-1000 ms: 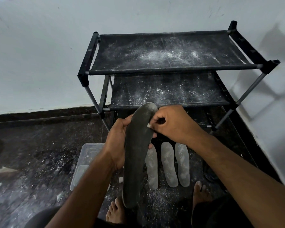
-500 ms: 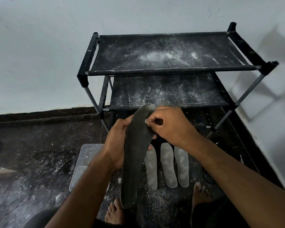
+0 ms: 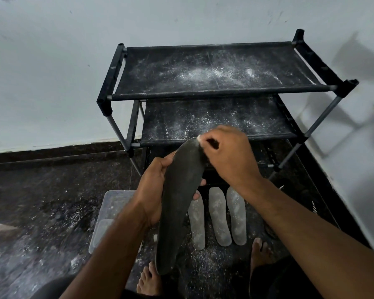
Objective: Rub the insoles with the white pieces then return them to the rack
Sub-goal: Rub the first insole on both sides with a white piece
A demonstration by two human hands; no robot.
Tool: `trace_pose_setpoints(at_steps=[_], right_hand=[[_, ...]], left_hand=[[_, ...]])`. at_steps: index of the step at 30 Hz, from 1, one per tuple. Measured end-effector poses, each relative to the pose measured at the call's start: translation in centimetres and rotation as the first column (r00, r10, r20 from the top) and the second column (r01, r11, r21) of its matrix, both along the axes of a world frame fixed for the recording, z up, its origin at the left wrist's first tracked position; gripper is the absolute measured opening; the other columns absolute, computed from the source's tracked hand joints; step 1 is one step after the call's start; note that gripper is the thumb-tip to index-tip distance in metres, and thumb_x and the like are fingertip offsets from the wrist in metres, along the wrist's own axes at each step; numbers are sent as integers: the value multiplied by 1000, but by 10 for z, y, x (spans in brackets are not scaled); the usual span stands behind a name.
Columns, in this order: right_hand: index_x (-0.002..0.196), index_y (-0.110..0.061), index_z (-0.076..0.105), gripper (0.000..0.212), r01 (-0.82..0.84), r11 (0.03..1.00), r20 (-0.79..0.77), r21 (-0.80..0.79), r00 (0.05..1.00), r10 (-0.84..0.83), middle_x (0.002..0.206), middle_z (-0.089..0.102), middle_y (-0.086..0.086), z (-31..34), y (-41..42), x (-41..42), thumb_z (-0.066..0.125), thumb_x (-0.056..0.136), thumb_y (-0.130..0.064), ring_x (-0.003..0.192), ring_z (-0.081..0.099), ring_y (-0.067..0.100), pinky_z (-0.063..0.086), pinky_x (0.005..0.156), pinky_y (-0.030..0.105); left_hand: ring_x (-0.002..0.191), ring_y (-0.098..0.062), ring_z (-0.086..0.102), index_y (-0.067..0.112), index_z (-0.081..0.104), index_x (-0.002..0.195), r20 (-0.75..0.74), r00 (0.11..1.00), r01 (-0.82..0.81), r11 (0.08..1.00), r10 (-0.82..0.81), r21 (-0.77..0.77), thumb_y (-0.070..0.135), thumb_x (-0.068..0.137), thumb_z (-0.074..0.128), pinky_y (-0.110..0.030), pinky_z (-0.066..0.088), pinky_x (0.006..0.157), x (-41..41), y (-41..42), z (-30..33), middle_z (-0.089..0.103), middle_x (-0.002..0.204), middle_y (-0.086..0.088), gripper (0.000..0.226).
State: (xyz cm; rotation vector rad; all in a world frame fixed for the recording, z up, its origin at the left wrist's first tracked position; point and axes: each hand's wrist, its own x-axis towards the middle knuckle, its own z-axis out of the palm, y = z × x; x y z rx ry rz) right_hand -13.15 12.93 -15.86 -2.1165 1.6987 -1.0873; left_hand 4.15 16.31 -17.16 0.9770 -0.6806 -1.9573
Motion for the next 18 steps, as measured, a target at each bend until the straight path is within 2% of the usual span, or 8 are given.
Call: trace_pose_setpoints(at_steps=[2, 4, 6, 8, 10, 12, 14, 18], right_hand=[[97, -15, 74, 10, 30, 1000, 29, 1, 999, -30, 92, 69, -4, -1, -1, -1, 69, 90, -19, 88, 60, 7, 52, 87, 31], [97, -15, 75, 10, -95, 995, -2, 16, 995, 95, 92, 68, -3, -2, 2, 5, 68, 91, -19, 89, 59, 9, 51, 87, 31], [97, -15, 75, 11, -135, 991, -21, 13, 991, 135, 91, 66, -4, -2, 3, 7, 66, 92, -19, 89, 58, 9, 49, 85, 29], [98, -13, 74, 11, -52, 998, 5, 30, 999, 52, 93, 66, -2, -2, 0, 2, 66, 92, -17, 88, 58, 8, 50, 83, 24], [94, -10, 75, 9, 10, 999, 19, 54, 1000, -11, 92, 67, 1, -3, -2, 0, 67, 91, -13, 85, 61, 9, 53, 82, 27], [92, -9, 75, 9, -23, 999, 7, 39, 1000, 23, 89, 68, 2, -5, 0, 3, 67, 91, -13, 85, 61, 13, 53, 82, 33], [95, -10, 75, 10, -65, 998, 4, 5, 998, 65, 90, 68, 1, -4, 2, 9, 66, 91, -14, 88, 60, 14, 51, 84, 32], [94, -12, 74, 9, 27, 1000, 39, 2, 999, -27, 90, 67, 0, -6, 1, 11, 66, 91, -14, 87, 60, 11, 51, 84, 28]], left_hand=[[97, -46, 66, 22, 67, 133, 0, 1000, 20, 1000, -20, -6, 25, 104, 27, -47, 50, 76, -1, 0, -1, 65, 130, -29, 49], [95, -44, 67, 25, 71, 128, 4, 999, 35, 999, -35, -22, 25, 104, 27, -45, 51, 75, -2, 1, 0, 66, 128, -29, 50], [95, -43, 66, 26, 72, 126, 11, 999, 35, 999, -34, -35, 26, 105, 26, -45, 51, 76, -3, 2, 2, 67, 126, -28, 51], [97, -44, 65, 27, 70, 130, 13, 1000, 26, 999, -25, -37, 26, 105, 26, -46, 50, 79, -2, 2, 2, 67, 128, -27, 51], [99, -45, 65, 29, 70, 131, 11, 1000, 7, 1000, -6, -27, 26, 105, 26, -47, 50, 80, 0, 1, 2, 67, 130, -25, 51], [101, -44, 64, 30, 68, 132, 31, 999, 35, 999, -34, -41, 27, 105, 25, -46, 50, 80, 0, 2, 1, 67, 130, -24, 51], [102, -44, 63, 31, 68, 133, 59, 997, 59, 997, -56, -54, 27, 105, 25, -46, 50, 80, -3, 4, 2, 68, 128, -24, 51], [105, -45, 58, 36, 65, 135, 66, 995, 73, 995, -69, -64, 28, 106, 22, -46, 48, 84, -6, 3, 1, 67, 129, -25, 52]])
